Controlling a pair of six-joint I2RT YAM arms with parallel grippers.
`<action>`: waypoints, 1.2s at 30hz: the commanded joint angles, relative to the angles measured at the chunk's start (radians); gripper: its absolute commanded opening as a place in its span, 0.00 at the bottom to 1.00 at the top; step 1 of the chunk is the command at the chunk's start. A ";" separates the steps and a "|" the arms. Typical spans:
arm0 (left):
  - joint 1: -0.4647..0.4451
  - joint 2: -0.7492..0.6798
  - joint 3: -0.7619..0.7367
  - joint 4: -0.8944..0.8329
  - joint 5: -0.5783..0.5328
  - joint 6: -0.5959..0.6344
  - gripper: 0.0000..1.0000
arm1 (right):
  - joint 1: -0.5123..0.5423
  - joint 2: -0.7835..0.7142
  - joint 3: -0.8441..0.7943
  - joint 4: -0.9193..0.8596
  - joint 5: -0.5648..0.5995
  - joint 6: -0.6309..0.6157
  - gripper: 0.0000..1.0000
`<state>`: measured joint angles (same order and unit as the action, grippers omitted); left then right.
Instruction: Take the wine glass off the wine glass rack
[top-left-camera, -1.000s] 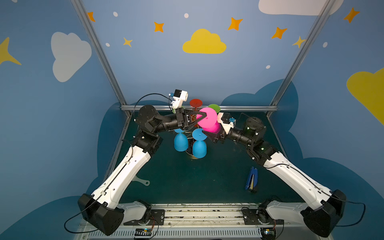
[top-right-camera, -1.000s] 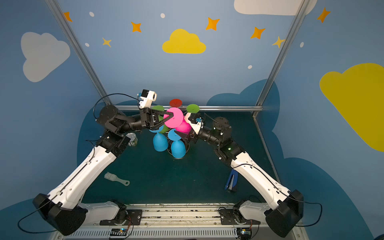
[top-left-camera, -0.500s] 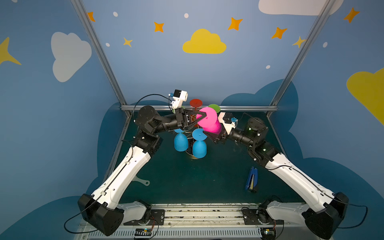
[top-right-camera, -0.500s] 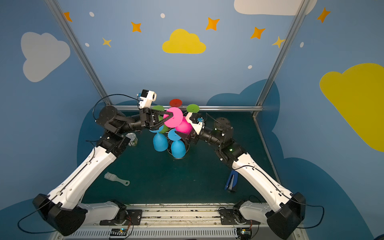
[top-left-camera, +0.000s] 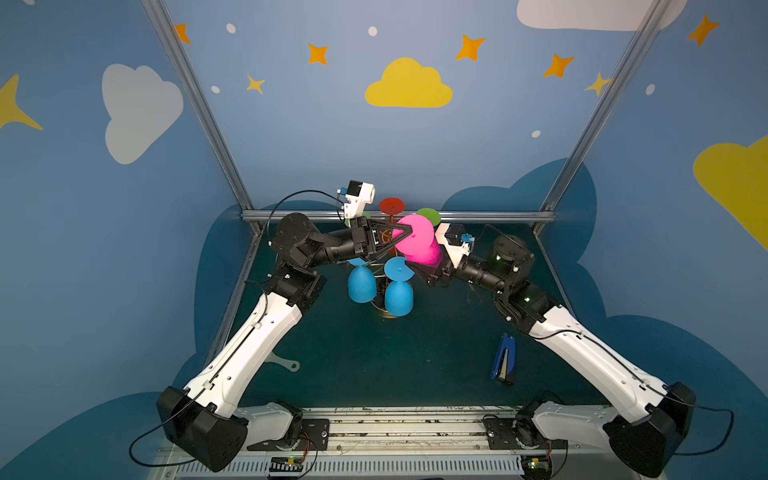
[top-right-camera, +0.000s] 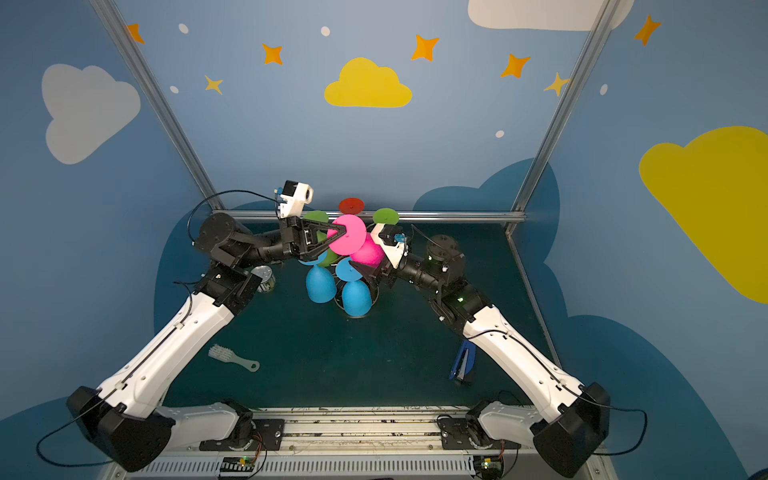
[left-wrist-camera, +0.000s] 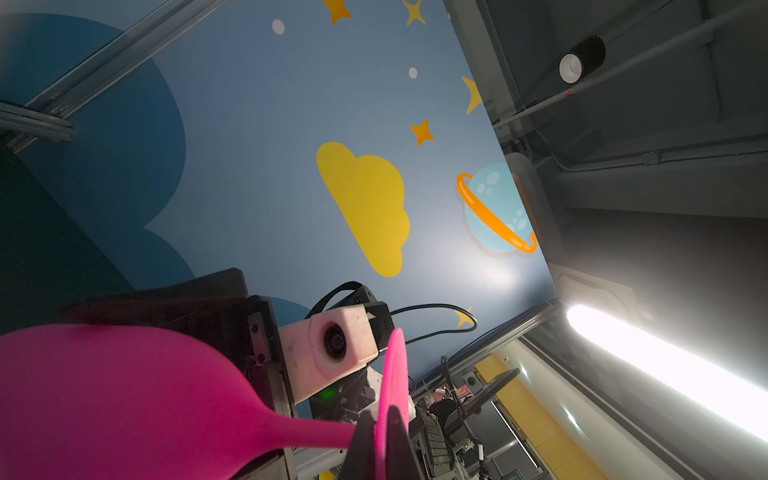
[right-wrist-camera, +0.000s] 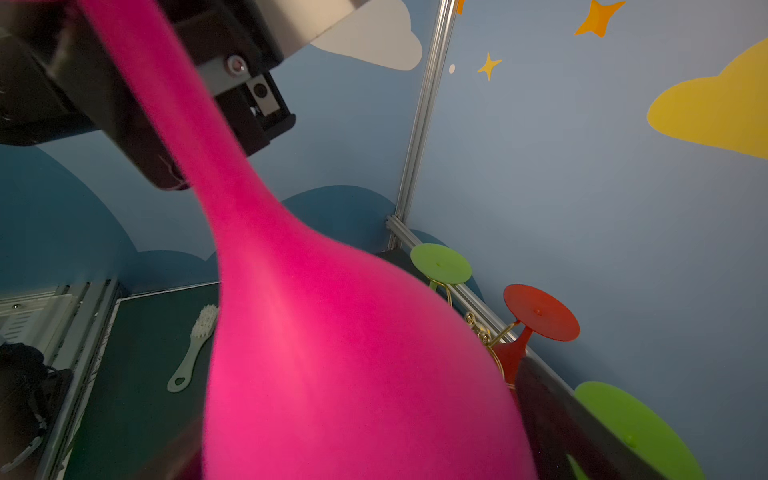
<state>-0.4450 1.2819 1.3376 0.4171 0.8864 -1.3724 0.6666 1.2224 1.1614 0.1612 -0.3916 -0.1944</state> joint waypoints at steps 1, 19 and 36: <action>0.002 -0.004 -0.012 0.002 0.023 0.001 0.09 | 0.005 0.001 0.036 0.078 0.032 0.025 0.90; 0.064 -0.052 -0.006 -0.107 -0.023 0.128 0.32 | 0.020 -0.051 0.014 -0.007 0.064 0.065 0.50; -0.006 -0.228 -0.219 -0.044 -0.570 1.344 0.60 | 0.036 -0.190 0.207 -0.672 0.285 0.188 0.40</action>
<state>-0.4313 1.0378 1.1690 0.2550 0.4305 -0.3740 0.6956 1.0443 1.3342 -0.3466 -0.1551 -0.0505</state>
